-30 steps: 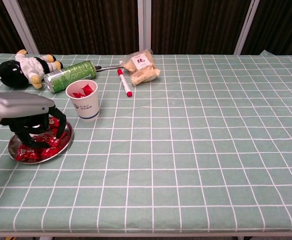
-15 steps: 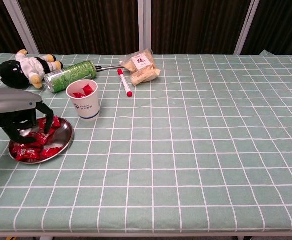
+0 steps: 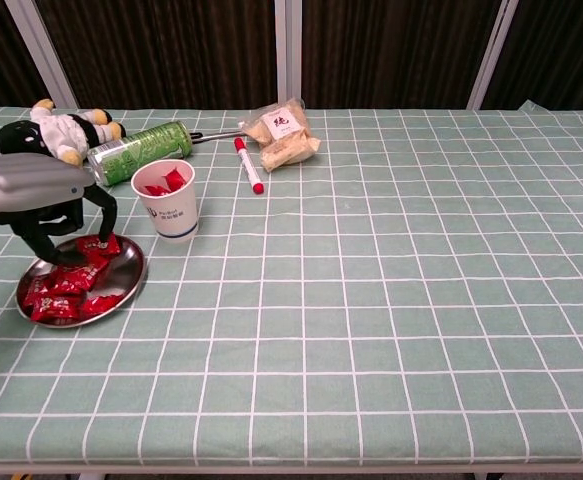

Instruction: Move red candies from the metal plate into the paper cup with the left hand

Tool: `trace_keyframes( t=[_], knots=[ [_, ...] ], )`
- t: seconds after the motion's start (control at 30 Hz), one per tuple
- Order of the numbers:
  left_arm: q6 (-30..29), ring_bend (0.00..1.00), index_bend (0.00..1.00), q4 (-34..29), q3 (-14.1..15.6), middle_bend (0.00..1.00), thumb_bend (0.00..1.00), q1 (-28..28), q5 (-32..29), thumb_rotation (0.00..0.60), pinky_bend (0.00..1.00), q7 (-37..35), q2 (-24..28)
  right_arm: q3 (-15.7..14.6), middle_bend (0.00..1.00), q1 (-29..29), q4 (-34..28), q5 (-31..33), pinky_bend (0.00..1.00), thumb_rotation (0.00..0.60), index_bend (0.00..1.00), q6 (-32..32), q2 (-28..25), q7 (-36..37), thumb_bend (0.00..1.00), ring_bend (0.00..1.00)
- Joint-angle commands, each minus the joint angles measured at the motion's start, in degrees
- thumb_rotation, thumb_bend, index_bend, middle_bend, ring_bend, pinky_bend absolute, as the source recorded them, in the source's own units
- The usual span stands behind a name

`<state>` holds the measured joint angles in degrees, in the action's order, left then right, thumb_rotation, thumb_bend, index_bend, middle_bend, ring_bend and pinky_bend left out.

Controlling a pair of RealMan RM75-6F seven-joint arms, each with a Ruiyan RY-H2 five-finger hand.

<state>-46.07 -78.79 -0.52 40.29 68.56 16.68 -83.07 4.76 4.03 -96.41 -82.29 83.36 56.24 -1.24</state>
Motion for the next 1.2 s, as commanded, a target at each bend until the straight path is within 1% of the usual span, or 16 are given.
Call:
trace_keyframes(
  t=[0.03,0.2,0.47,0.67,0.97,1.2],
  knots=[
    [-0.3,0.96,0.51,-0.1,0.3,1.0,0.29,-0.5,0.3,0.6,1.0,-0.6,0.5,0.0,0.12,0.1,0.0,0.0,0.17,0.6,0.0,-0.2,0.1,0.0,0.09,0.03],
    [-2.1,0.96,0.51,-0.3,0.8,1.0,0.24,-1.4,2.4,0.6,1.0,-1.4,0.6,0.1,0.12,0.4,-0.1,-0.1,0.17,0.6,0.0,-0.4,0.1,-0.3,0.09,0.03],
    [-2.9,0.96,0.51,3.0,0.9,1.0,0.19,-1.7,4.9,0.6,1.0,-2.8,-1.7,0.1,0.12,0.2,-0.3,0.2,0.17,0.6,0.0,-0.4,-0.1,-0.4,0.09,0.03],
    [-3.7,0.96,0.51,4.4,0.7,1.0,0.18,-1.9,6.5,0.6,1.0,-4.6,-2.7,0.1,0.12,0.3,-0.2,0.1,0.17,0.6,0.0,-0.5,0.0,-0.3,0.09,0.03],
    [-2.9,0.96,0.51,4.3,0.8,1.0,0.17,-1.5,8.2,0.6,1.0,-6.2,-3.5,0.1,0.12,0.2,0.1,0.3,0.17,0.6,0.0,-0.6,0.0,0.0,0.09,0.03],
    [-2.1,0.96,0.51,5.1,0.4,1.0,0.17,-1.2,7.7,0.6,1.0,-5.7,-3.7,0.1,0.12,0.2,0.1,0.5,0.17,0.6,0.0,-0.6,-0.1,0.0,0.09,0.03]
  ],
)
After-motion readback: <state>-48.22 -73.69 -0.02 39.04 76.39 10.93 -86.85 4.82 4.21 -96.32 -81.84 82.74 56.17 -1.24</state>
